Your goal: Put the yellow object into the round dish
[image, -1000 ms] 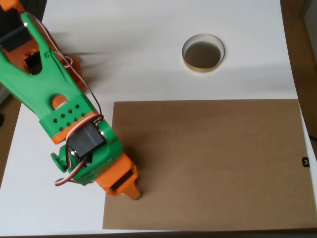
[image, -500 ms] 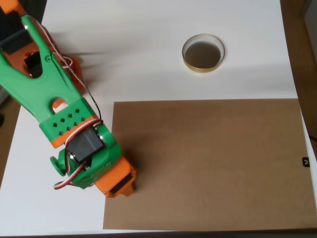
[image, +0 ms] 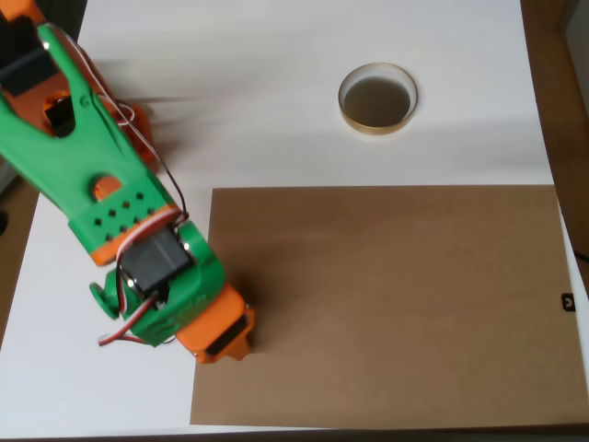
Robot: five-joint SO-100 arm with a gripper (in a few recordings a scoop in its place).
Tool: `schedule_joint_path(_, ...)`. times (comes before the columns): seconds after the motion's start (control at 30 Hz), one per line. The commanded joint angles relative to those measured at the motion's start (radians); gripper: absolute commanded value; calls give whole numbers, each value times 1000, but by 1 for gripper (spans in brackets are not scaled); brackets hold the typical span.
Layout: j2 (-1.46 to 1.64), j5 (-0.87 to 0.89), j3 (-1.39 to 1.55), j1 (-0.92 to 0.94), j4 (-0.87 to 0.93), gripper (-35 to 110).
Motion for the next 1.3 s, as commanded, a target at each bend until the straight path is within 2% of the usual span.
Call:
schedule_joint_path(0.0, 166, -23, -12, -25, 43, 0)
schedule_joint_path(0.27, 284, -60, -8, -140, 95, 0)
schedule_joint_path(0.53, 296, -104, -38, -337, 135, 0)
schedule_joint_path(1.27, -40, -60, -457, -887, 383, 0)
